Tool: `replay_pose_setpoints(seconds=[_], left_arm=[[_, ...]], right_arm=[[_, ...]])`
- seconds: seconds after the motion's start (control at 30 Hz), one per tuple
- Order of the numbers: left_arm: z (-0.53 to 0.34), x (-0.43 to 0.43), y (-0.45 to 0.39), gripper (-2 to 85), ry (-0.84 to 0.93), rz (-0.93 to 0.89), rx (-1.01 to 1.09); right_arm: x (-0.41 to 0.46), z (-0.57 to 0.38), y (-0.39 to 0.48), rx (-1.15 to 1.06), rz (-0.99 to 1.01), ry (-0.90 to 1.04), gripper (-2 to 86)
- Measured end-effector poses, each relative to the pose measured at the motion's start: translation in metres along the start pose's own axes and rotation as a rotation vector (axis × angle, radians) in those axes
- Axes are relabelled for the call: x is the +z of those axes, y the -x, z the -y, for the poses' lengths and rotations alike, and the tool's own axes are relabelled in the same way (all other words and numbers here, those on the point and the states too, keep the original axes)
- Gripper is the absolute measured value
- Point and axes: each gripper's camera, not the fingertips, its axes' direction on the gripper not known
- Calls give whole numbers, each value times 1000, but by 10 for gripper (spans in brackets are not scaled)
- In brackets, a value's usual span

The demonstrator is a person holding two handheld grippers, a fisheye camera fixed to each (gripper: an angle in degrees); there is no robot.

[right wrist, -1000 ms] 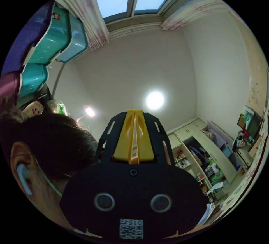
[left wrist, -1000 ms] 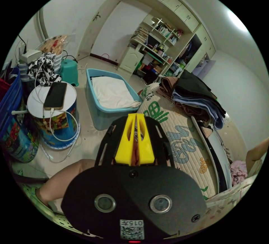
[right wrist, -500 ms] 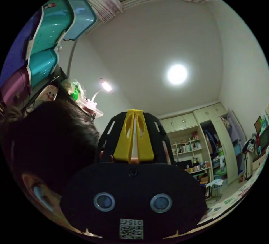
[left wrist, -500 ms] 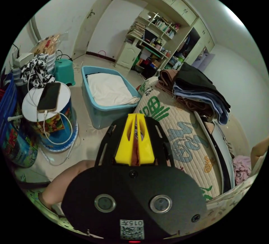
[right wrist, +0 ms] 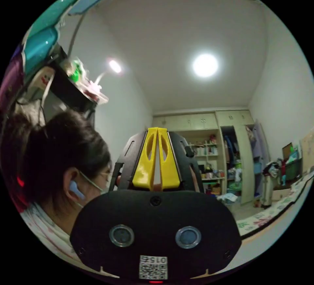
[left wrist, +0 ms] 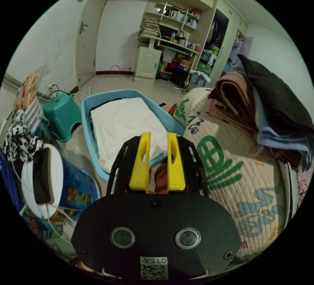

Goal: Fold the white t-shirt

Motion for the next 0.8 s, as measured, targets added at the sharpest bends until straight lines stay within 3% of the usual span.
replay_pose_setpoints(seconds=[0.23, 0.33, 0.47, 0.53, 0.63, 0.8], left_arm=[[61, 149, -34, 136, 163, -20, -31], [67, 214, -40, 132, 370, 4, -60], [67, 220, -37, 35, 371, 67, -94], [68, 203, -26, 22, 325, 12, -152], [72, 127, -5, 11, 78, -148, -249], [88, -57, 24, 1, -323, -474, -330]], right_arm=[[120, -104, -86, -76, -474, 420, -6], [135, -137, -117, -84, -666, 518, -6], [142, -166, -150, -79, -888, 593, -6], [140, -172, -164, -39, -947, 614, -6], [125, -173, -179, 22, -969, 643, -6], [81, -153, -188, 101, -913, 519, -6]])
